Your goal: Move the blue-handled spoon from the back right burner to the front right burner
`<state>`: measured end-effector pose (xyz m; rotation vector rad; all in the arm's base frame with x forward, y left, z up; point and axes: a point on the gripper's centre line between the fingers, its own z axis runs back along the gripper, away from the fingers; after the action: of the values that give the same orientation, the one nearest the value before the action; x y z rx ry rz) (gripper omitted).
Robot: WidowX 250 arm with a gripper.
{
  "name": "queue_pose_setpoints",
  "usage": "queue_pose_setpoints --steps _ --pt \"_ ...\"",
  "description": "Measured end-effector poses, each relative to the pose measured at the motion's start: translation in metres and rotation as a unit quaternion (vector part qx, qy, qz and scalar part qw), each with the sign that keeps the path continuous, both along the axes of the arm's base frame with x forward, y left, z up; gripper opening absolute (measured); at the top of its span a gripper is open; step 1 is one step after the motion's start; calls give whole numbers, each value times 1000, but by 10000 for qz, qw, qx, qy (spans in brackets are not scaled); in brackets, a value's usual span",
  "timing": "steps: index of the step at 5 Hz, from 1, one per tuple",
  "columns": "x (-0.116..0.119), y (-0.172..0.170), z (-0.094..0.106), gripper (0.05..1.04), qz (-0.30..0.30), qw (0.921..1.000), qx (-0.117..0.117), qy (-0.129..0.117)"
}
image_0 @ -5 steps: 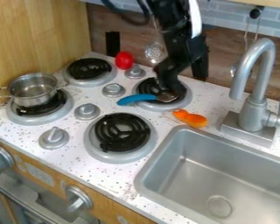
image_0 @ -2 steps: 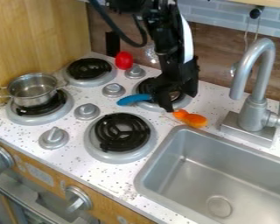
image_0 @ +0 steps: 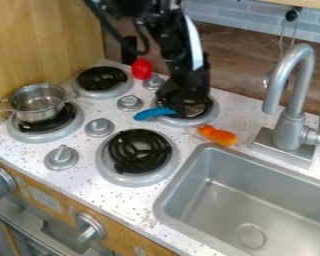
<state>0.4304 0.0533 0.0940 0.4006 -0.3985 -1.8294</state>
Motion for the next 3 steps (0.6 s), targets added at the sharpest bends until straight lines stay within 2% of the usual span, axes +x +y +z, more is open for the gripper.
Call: queue_pose_setpoints --steps 1,2,3 --pt "-2 22 -9 989 272 9988 -205 -346" --pt "-4 37 -11 989 385 9974 -286 -541" --pt "-6 54 -17 989 611 9958 -320 -598"
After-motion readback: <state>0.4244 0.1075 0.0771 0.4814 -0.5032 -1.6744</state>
